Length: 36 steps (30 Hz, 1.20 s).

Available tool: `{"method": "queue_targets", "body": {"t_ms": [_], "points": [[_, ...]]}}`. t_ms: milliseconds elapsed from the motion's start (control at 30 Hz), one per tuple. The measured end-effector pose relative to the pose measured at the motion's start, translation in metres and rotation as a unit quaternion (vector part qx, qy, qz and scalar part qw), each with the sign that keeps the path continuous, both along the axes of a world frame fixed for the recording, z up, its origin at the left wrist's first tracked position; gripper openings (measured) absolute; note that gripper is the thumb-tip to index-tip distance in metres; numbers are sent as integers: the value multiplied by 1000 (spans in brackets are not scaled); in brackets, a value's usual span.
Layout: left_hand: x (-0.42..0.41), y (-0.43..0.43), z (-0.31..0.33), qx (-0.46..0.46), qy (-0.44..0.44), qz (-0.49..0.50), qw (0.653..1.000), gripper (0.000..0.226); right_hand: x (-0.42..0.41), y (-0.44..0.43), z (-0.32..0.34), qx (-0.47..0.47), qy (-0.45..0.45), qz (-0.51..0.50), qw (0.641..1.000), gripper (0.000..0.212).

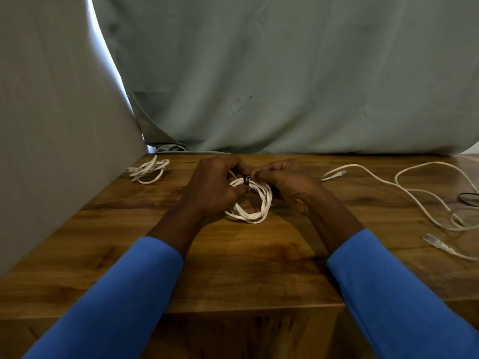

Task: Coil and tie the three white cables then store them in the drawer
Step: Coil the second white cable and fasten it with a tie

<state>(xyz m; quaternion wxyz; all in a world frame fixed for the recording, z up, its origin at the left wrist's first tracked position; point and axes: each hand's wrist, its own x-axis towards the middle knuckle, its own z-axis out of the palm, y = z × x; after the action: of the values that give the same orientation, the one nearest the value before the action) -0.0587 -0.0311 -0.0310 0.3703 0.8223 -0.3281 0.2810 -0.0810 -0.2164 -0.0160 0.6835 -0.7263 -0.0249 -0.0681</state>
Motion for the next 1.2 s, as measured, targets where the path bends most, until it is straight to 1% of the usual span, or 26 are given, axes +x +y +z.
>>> {"method": "queue_targets", "body": {"t_ms": [100,200,233,300,467,600,633,733,800,900,1033,1100,1167,1200], "points": [[-1,-1,-2,-28,32,14,999,35,-2,8,-6,-69,-70,-46,994,5],[0,-2,-3,-48,65,20,997,34,2,15,-15,-109,-110,-84,984,17],[0,-2,-4,-54,74,21,996,33,3,17,-17,-106,-112,-90,984,18],[-2,-3,-4,-62,80,26,995,33,7,19,-22,-89,-108,-101,985,13],[-8,-6,-5,-65,46,40,996,31,6,23,-24,-81,-103,-115,985,4],[-10,-8,-4,-55,6,42,998,37,6,25,-24,-43,-88,-96,991,7],[-10,-7,-4,-55,-2,39,998,40,5,26,-24,-17,-73,-83,994,9],[-11,-6,-3,-60,-18,38,997,44,0,27,-22,115,15,-17,993,11],[-13,-6,-3,-63,-26,40,997,43,-1,25,-21,158,45,8,986,16],[-16,-10,-1,-65,-37,38,996,38,1,26,-21,174,36,11,984,22],[-14,-9,-1,-85,-26,30,996,37,2,31,-21,189,15,0,982,37],[-11,-8,-1,-103,-5,21,994,37,2,30,-22,199,4,-11,980,31],[-10,-8,1,-122,37,3,992,37,2,30,-22,199,-5,-29,980,14],[-9,-7,2,-131,57,-9,990,37,2,31,-23,196,-13,-36,980,10]]}}
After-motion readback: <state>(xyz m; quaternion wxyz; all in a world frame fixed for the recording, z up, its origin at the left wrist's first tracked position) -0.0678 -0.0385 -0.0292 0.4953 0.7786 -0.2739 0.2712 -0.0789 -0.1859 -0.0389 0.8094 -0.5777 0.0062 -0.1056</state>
